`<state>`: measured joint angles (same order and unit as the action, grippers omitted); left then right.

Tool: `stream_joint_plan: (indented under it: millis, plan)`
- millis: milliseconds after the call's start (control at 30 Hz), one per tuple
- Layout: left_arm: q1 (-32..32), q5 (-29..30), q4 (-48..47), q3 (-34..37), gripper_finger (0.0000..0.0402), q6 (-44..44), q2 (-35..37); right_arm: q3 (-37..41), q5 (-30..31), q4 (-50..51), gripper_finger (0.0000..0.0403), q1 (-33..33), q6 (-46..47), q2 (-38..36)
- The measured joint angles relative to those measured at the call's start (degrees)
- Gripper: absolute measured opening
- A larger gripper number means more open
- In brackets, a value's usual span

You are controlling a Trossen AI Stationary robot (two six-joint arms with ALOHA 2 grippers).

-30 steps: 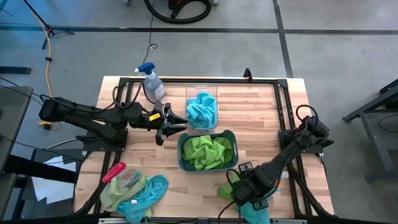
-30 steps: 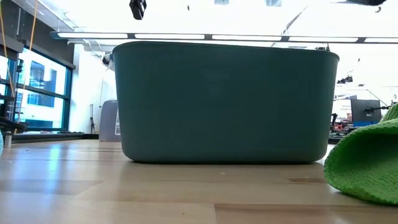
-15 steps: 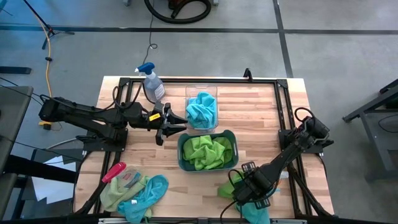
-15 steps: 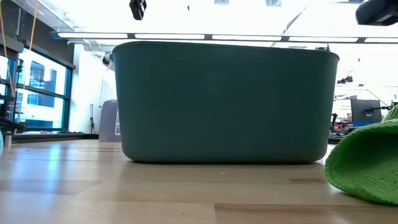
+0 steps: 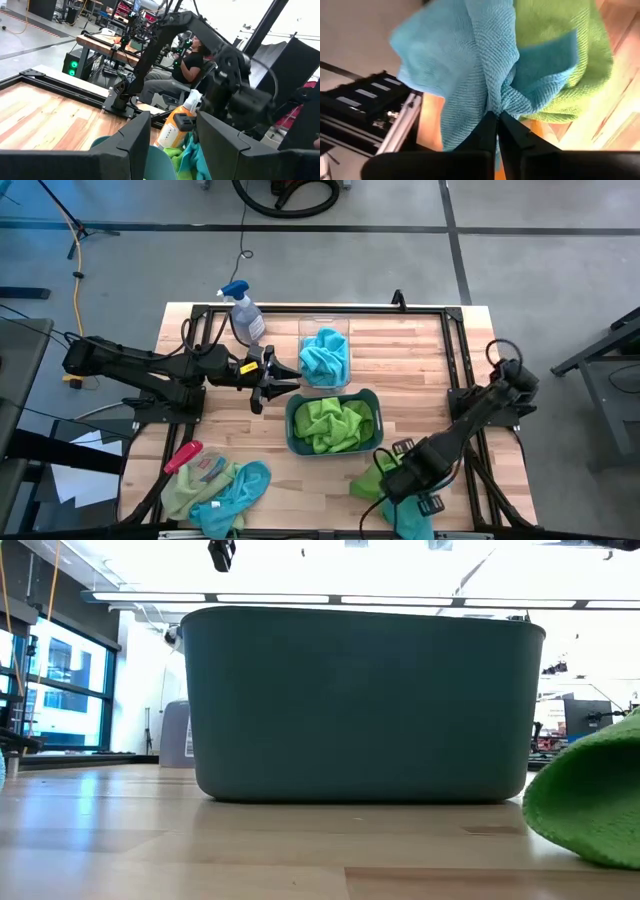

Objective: Sort microfiber towel by color & place in baskets
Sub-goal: Put the blue microfiber towel into the transparent bin

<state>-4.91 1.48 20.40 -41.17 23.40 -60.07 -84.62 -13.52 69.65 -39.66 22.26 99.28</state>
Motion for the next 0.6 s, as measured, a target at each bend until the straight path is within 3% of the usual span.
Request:
stream_joint_plan:
  millis: [267,600]
  plan:
    - [0.00,0.00,0.00,0.00,0.0149,0.00,0.00,-0.04,0.00,-4.15,0.0002,3.99,-11.43,-10.75]
    - [0.55,0.01,0.00,0.00,0.0149,0.20,0.00,-0.07,4.31,-22.03,0.0001,14.82,-14.84,-22.37]
